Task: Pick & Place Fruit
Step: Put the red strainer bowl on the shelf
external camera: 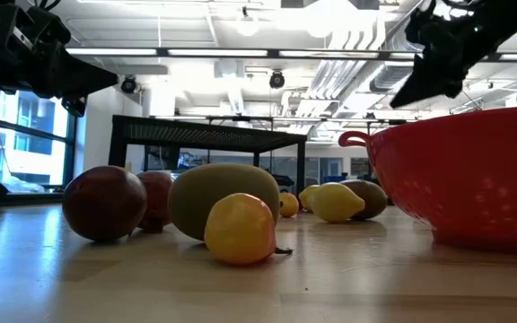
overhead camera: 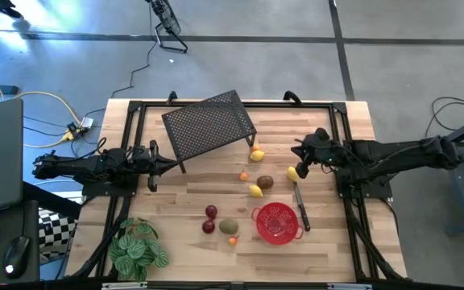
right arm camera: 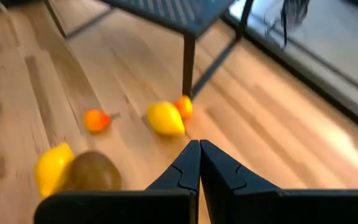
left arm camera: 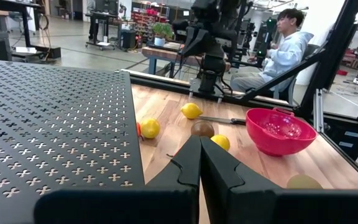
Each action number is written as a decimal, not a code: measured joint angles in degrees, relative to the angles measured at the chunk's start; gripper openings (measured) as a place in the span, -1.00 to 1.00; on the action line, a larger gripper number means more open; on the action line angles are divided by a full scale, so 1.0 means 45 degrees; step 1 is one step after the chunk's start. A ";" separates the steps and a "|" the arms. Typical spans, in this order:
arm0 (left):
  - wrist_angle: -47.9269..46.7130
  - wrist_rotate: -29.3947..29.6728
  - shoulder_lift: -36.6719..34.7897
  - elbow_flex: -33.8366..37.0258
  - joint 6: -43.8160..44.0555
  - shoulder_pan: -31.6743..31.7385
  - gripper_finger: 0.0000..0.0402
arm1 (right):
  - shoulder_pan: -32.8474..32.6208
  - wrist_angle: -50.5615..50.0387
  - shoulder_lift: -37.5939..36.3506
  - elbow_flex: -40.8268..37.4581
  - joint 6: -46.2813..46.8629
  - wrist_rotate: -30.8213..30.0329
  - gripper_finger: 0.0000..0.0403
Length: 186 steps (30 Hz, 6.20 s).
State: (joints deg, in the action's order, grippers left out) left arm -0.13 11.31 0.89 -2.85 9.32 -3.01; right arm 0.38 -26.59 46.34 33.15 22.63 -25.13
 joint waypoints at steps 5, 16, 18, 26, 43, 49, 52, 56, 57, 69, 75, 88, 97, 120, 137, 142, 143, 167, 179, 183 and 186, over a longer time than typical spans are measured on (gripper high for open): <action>0.0003 0.0000 -0.0004 0.0000 0.0000 0.0000 -1.00 | 0.0000 -0.1196 0.0664 0.0000 0.2159 0.0174 -0.99; -0.0002 -0.0005 -0.0004 0.0000 0.0000 0.0000 -1.00 | 0.0610 -0.2283 0.2107 0.0010 0.6234 0.1021 -0.99; -0.0002 -0.0005 0.0000 0.0000 0.0000 0.0000 -1.00 | 0.0777 -0.2320 0.2374 0.0014 0.6472 0.1318 -0.99; -0.0017 -0.0005 -0.0005 0.0000 0.0000 0.0000 -1.00 | 0.0876 -0.4426 0.4115 0.1630 0.6706 0.1598 -0.99; -0.0284 -0.0049 -0.0001 -0.0005 0.0000 0.0000 -1.00 | 0.0942 -0.5209 0.4620 0.2234 0.5267 0.3957 -0.97; -0.0317 -0.0049 0.0000 -0.0010 0.0000 0.0000 -1.00 | 0.0937 -0.5362 0.4620 0.2234 0.5164 0.4386 -0.66; -0.0332 -0.0049 -0.0005 -0.0010 0.0000 0.0000 -1.00 | 0.0942 -0.5357 0.4620 0.2233 0.5256 0.4279 -0.39; -0.0332 -0.0048 -0.0003 -0.0010 0.0000 0.0000 -1.00 | 0.0942 -0.5355 0.4620 0.2229 0.5551 0.4035 -0.06; -0.0332 -0.0049 -0.0005 -0.0010 0.0000 0.0000 -1.00 | 0.0942 -0.5357 0.4615 0.2229 0.5558 0.3909 0.01; -0.0347 -0.0044 -0.0001 -0.0010 0.0000 0.0000 -1.00 | 0.0947 -0.5181 0.4477 0.2220 0.4283 0.4505 0.02; -0.0318 -0.0039 0.0000 -0.0005 0.0000 0.0000 -1.00 | 0.0942 -0.4230 0.4076 0.2220 0.3274 0.7479 -0.14; -0.0298 -0.0029 0.0000 -0.0005 0.0005 0.0000 -1.00 | -0.0148 -0.1835 0.3901 0.2220 0.2819 0.9298 -0.21; -0.0289 -0.0025 -0.0005 0.0000 0.0097 0.0000 -1.00 | -0.1995 -0.1850 0.3969 0.2220 0.3531 0.7128 -0.21; -0.0284 -0.0029 0.0000 0.0005 0.0102 0.0000 -1.00 | -0.4139 -0.1514 0.6410 0.2220 0.3727 0.5901 -0.21; -0.0284 -0.0029 -0.0005 0.0005 0.0102 0.0000 -1.00 | -0.4279 -0.1108 0.6110 0.2220 0.4033 0.5831 -0.21; -0.0284 -0.0029 -0.0002 0.0005 0.0099 0.0000 -1.00 | -0.4279 -0.0930 0.5431 0.2220 0.4093 0.5835 -0.21; -0.0284 -0.0025 0.0000 0.0005 0.0101 0.0000 -1.00 | -0.4279 -0.0826 0.5301 0.2220 0.4163 0.5939 -0.21; -0.0284 -0.0029 -0.0002 0.0005 0.0099 0.0000 -1.00 | -0.5105 -0.0164 0.6378 0.2225 0.4388 0.6285 -0.21; -0.0284 -0.0029 -0.0001 0.0005 0.0101 0.0000 -1.00 | -0.5377 0.0346 0.7326 0.2224 0.4467 0.6696 -0.21; -0.0285 -0.0029 -0.0002 0.0005 0.0097 -0.0004 -1.00 | -0.5430 0.0477 0.7625 0.2225 0.4640 0.6752 -0.21; -0.0284 -0.0031 0.0000 0.0005 0.0097 -0.0002 -1.00 | -0.5460 0.0514 0.7859 0.2220 0.4693 0.6919 -0.21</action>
State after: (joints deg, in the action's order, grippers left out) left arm -1.41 11.17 0.89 -2.83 9.76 -3.02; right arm -24.18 -24.28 81.71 43.13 43.75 6.01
